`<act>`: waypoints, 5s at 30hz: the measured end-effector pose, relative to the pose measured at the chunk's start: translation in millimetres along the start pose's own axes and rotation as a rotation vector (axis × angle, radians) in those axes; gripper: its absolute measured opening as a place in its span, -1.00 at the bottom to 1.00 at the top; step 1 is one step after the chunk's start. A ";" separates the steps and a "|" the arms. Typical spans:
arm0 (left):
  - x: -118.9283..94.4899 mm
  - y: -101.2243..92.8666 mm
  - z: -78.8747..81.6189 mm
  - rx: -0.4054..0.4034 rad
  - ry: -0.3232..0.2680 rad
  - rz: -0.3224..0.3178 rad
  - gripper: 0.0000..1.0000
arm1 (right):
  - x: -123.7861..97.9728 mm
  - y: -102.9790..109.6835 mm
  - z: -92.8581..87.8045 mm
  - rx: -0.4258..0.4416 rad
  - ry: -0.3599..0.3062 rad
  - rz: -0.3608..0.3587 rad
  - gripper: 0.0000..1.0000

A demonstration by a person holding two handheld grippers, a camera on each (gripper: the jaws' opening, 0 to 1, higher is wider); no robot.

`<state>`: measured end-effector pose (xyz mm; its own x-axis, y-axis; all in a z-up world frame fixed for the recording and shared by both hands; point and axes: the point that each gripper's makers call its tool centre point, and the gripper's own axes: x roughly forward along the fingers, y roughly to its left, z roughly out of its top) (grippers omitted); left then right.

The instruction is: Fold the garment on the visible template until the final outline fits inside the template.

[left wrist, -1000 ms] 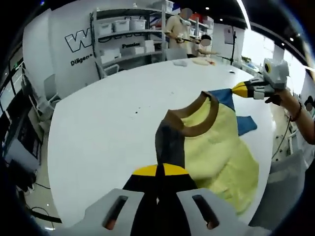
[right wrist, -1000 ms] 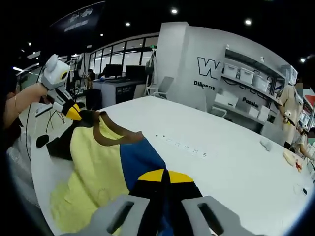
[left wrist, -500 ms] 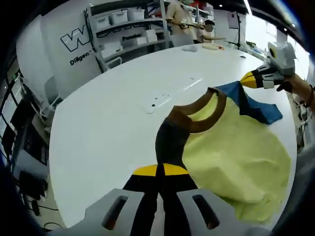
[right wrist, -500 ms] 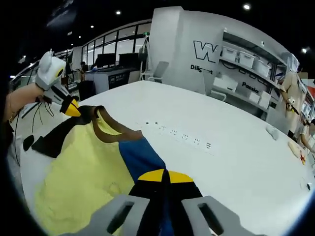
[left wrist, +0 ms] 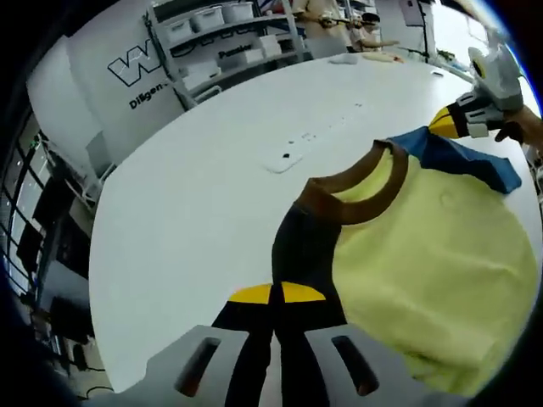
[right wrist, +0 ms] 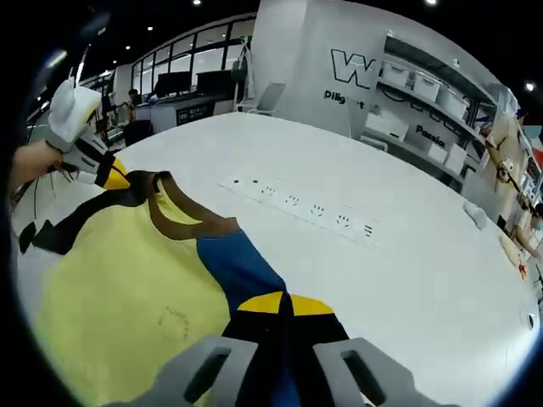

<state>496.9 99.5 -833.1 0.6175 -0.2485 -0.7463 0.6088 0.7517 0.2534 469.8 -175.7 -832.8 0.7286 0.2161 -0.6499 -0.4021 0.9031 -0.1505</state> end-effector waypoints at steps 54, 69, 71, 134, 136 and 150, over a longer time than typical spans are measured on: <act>-120.4 -57.2 -68.7 -0.216 -0.091 0.069 0.52 | -87.4 91.6 3.6 0.156 -0.132 0.257 0.85; -146.5 -51.1 -139.2 -0.241 -0.019 0.142 0.20 | -138.5 136.5 -34.4 0.103 -0.111 0.339 0.91; -146.0 -50.6 -143.1 -0.246 -0.023 0.145 0.06 | -143.4 139.5 -38.5 0.097 -0.112 0.341 0.91; -126.6 86.8 -155.8 -0.157 0.094 0.401 -0.99 | -178.1 152.4 -113.4 0.114 0.005 0.319 0.96; -125.2 87.2 -154.1 -0.127 0.105 0.404 -0.98 | -179.2 152.0 -113.8 0.114 0.004 0.318 0.96; -138.0 80.7 -155.1 -0.163 0.112 0.385 -0.57 | -187.3 151.6 -116.2 0.127 0.007 0.328 0.96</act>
<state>383.6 289.2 -805.1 0.7206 0.1304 -0.6810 0.2521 0.8657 0.4325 207.9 -122.3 -820.5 0.5683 0.5003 -0.6532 -0.5420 0.8249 0.1603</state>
